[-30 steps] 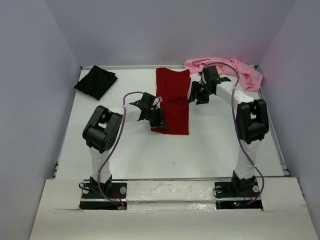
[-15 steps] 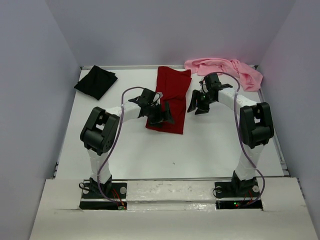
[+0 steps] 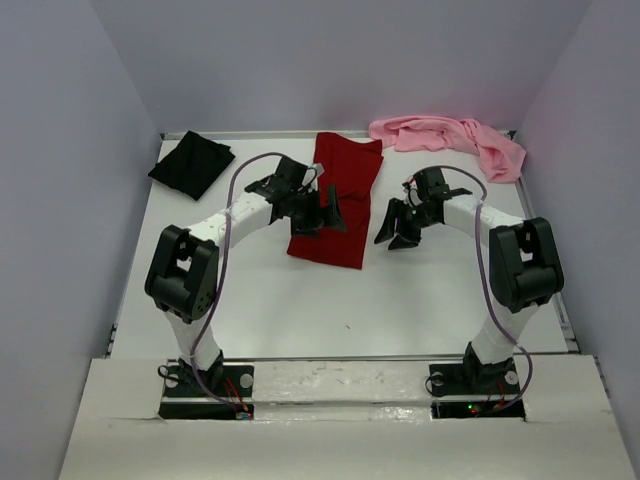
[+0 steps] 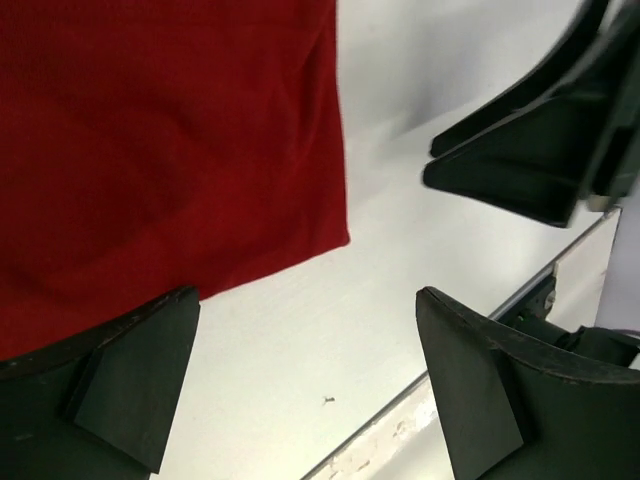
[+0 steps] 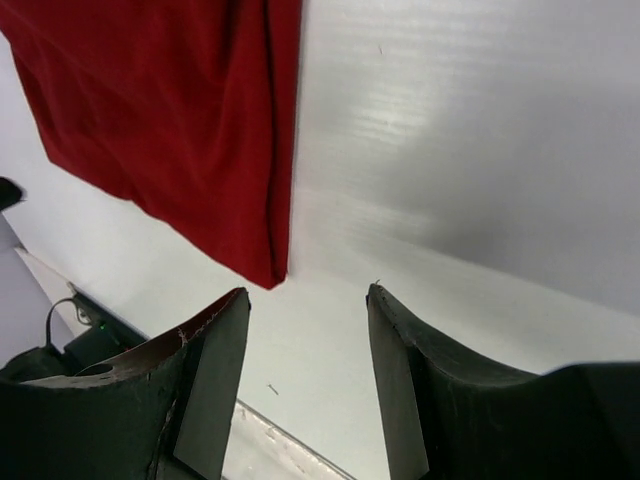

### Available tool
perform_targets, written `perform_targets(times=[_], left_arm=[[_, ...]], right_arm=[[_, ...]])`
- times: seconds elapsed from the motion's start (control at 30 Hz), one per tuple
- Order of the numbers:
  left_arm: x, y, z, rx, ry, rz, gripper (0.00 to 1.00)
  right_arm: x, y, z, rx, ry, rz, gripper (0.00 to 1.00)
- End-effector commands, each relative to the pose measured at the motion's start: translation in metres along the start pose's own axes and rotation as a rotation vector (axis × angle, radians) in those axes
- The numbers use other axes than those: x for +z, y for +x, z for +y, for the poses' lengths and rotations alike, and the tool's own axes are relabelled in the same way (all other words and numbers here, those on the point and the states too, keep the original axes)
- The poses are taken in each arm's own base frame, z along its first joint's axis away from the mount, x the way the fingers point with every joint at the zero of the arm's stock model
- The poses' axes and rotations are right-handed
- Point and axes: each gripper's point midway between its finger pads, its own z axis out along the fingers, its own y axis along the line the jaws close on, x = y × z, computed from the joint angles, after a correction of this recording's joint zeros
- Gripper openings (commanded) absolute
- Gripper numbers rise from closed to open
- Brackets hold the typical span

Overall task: Fold and stack the t-shirts
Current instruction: Fold the tshirt

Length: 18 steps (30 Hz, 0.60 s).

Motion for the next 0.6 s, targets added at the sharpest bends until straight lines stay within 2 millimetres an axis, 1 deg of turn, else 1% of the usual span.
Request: perform_targets(times=[0.0,0.03,0.07,0.1,0.13,0.17,0.2,0.23,0.27,0.3,0.33,0.37,0.4,0.43,0.47,0.57], left_arm=[[-0.043,-0.020,-0.038,0.077,0.065,-0.052,0.99],[-0.045,-0.017,-0.027,0.066,0.006,-0.043,0.99],[-0.045,-0.014,-0.018,0.061,-0.036,-0.028,0.99],[-0.042,-0.010,-0.008,0.058,-0.073,-0.007,0.96],[-0.036,-0.003,0.009,0.040,-0.113,0.024,0.93],[-0.034,0.002,0.019,0.038,-0.132,0.039,0.89],[-0.029,0.018,0.035,0.013,-0.152,0.072,0.88],[-0.031,0.019,0.041,0.000,-0.149,0.059,0.88],[-0.026,0.028,0.051,-0.018,-0.149,0.063,0.89],[-0.026,0.030,0.055,-0.027,-0.148,0.057,0.91],[-0.027,0.027,0.063,-0.042,-0.147,0.039,0.92],[-0.027,0.028,0.070,-0.060,-0.148,0.041,0.94],[-0.026,0.034,0.079,-0.082,-0.153,0.053,0.95],[-0.026,0.034,0.085,-0.097,-0.152,0.048,0.96],[-0.029,0.028,0.093,-0.116,-0.155,0.027,0.97],[-0.030,0.025,0.106,-0.134,-0.173,0.018,0.98]], right_arm=[[-0.007,0.005,0.018,0.020,-0.098,-0.023,0.56],[-0.005,0.013,0.015,0.040,-0.103,-0.006,0.56],[-0.004,0.014,0.017,0.042,-0.124,-0.009,0.56],[-0.003,0.018,0.016,0.050,-0.130,-0.007,0.56],[-0.002,0.019,0.017,0.065,-0.140,-0.007,0.56],[0.001,0.026,0.013,0.081,-0.142,0.006,0.56],[0.002,0.025,0.014,0.078,-0.155,-0.011,0.56],[0.003,0.026,0.014,0.091,-0.161,-0.012,0.56],[0.004,0.028,0.013,0.091,-0.173,-0.018,0.56],[0.005,0.029,0.012,0.103,-0.172,-0.019,0.56],[0.005,0.030,0.011,0.102,-0.172,-0.026,0.56],[0.007,0.030,0.009,0.103,-0.164,-0.036,0.56],[0.007,0.031,0.007,0.105,-0.159,-0.040,0.57],[0.006,0.033,0.005,0.108,-0.151,-0.044,0.57],[0.007,0.032,0.003,0.106,-0.147,-0.054,0.60],[0.010,0.035,-0.001,0.115,-0.138,-0.052,0.63]])
